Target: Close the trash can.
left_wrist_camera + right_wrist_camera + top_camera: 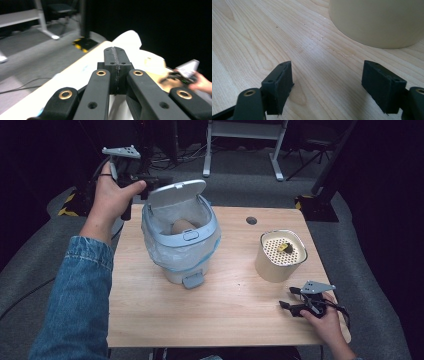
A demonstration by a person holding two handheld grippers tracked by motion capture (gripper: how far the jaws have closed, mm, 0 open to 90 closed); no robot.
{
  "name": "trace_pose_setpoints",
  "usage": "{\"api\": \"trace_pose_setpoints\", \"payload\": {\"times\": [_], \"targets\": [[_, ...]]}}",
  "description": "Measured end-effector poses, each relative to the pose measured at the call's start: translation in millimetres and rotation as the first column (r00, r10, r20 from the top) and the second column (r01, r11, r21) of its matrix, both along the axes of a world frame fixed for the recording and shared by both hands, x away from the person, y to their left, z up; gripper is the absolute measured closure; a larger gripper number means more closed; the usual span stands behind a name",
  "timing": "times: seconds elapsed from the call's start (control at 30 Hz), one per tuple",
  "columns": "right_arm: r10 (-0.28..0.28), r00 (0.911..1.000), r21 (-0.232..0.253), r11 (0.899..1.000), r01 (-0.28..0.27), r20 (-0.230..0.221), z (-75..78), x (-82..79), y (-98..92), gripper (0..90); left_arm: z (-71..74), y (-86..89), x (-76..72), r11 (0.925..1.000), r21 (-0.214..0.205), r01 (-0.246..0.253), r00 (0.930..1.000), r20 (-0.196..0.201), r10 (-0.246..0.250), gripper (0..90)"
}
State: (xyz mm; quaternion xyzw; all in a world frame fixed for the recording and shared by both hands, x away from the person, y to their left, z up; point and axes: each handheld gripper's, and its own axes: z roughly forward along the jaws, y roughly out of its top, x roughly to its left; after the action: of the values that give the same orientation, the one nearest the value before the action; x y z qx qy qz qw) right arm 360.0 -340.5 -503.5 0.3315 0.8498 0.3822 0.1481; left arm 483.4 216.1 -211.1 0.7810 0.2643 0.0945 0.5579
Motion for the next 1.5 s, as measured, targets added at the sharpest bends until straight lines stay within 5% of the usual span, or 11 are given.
{"api": "trace_pose_setpoints", "payload": {"times": [0.27,0.47,0.97,1.33,1.5], "targets": [[0.003,1.0,-0.003,1.0,-0.003,0.001,-0.1,0.3,-0.2,24.7,-22.4,-23.9,-24.4,0.9908,0.019,0.134,0.9907,0.021,-0.134,90.0],[0.005,1.0,-0.004,1.0,-0.005,0.002,-0.1,0.5,-0.2,24.6,-34.7,-27.1,-34.0,0.9849,0.059,0.163,0.9865,0.009,-0.164,90.0],[0.018,0.9998,-0.003,1.0,-0.018,-0.001,-0.2,1.4,-0.4,23.5,-59.4,-30.0,-35.1,0.9805,0.154,0.122,0.9923,-0.039,-0.117,90.0],[0.024,0.9997,-0.003,1.0,-0.024,-0.001,-0.2,2.0,-0.3,23.1,-66.9,-32.3,-30.2,0.9891,0.099,0.109,0.994,-0.026,-0.107,90.0],[0.024,0.9997,-0.003,1.0,-0.024,-0.002,-0.3,2.0,-0.3,23.1,-64.7,-34.7,-32.5,0.9847,0.139,0.105,0.9945,-0.006,-0.105,90.0]]}}
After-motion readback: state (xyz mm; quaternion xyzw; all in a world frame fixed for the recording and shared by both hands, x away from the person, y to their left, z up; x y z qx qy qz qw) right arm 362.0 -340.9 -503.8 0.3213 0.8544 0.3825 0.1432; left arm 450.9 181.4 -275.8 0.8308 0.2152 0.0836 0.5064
